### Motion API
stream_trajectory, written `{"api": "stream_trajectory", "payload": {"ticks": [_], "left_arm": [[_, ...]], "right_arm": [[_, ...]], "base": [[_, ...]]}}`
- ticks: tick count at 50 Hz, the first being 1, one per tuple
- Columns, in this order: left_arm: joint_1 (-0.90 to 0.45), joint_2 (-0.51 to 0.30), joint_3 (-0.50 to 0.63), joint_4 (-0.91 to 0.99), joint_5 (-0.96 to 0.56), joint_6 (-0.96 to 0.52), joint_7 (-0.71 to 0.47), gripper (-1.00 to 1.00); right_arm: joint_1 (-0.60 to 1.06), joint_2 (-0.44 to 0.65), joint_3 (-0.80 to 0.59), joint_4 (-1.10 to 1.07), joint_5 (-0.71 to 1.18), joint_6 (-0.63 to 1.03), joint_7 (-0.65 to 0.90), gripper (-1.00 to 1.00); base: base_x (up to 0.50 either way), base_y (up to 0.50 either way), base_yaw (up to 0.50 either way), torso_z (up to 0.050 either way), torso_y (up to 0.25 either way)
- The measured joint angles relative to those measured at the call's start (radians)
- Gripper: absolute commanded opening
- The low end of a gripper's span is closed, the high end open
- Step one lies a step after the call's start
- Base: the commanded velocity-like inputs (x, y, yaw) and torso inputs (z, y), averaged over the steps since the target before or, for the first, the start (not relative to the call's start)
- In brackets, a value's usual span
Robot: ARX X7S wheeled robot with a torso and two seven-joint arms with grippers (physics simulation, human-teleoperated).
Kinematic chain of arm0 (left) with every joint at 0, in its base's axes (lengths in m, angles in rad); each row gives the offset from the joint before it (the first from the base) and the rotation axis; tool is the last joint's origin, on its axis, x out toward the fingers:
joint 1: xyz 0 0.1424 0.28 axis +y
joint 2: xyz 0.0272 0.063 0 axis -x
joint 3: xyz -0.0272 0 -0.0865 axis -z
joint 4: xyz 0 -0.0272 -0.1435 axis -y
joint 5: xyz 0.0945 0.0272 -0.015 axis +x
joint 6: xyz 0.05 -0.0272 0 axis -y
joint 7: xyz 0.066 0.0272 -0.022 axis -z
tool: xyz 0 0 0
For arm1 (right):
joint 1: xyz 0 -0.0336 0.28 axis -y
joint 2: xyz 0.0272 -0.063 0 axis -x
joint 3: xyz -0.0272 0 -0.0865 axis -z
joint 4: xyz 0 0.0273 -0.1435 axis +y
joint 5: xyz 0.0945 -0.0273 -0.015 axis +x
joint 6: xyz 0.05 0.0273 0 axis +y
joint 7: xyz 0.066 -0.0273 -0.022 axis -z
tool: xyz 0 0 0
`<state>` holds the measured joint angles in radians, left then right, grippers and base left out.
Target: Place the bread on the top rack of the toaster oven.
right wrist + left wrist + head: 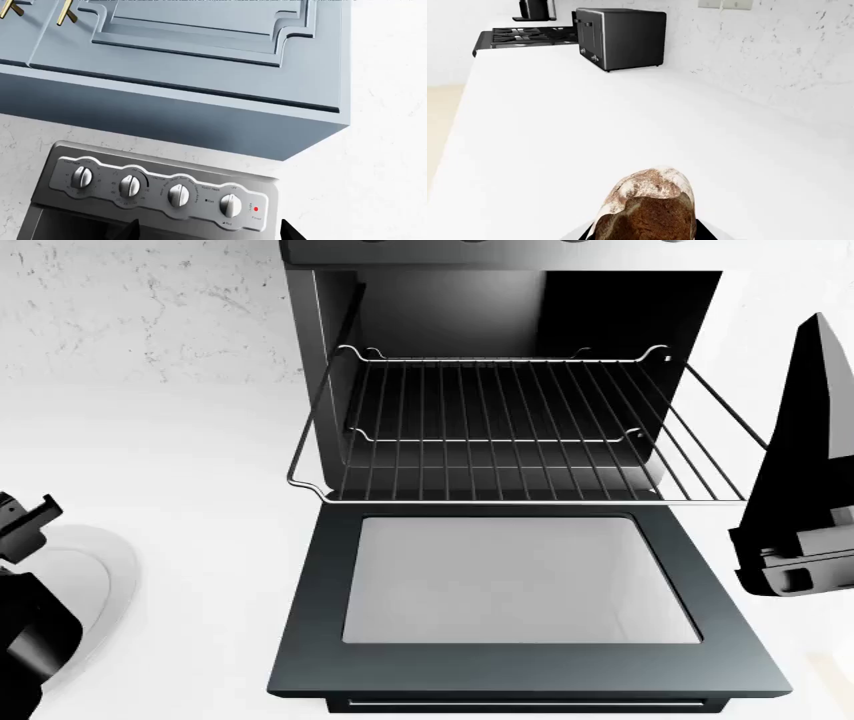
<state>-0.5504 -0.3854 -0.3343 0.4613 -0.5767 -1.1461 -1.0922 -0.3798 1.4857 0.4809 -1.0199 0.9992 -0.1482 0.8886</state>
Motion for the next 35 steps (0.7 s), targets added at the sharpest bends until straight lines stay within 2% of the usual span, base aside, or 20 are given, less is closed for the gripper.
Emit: {"api": "stream_trajectory", "payload": {"ticks": [24, 35], "left_arm": [[-0.149, -0.018, 0.013, 0.102, -0.161, -0.203, 0.030, -1.00], [-0.255, -0.009, -0.004, 0.118, -0.273, -0.327, 0.023, -1.00]], "right_arm": [[0.003, -0.032, 0.020, -0.013, 0.002, 0.027, -0.011, 1.00], [-0.095, -0.047, 0.137, -0.022, 0.013, 0.033, -0.023, 1.00]], "base": [[0.00, 0.00, 0.00, 0.000, 0.000], [0.00, 0.00, 0.00, 0.000, 0.000]]}}
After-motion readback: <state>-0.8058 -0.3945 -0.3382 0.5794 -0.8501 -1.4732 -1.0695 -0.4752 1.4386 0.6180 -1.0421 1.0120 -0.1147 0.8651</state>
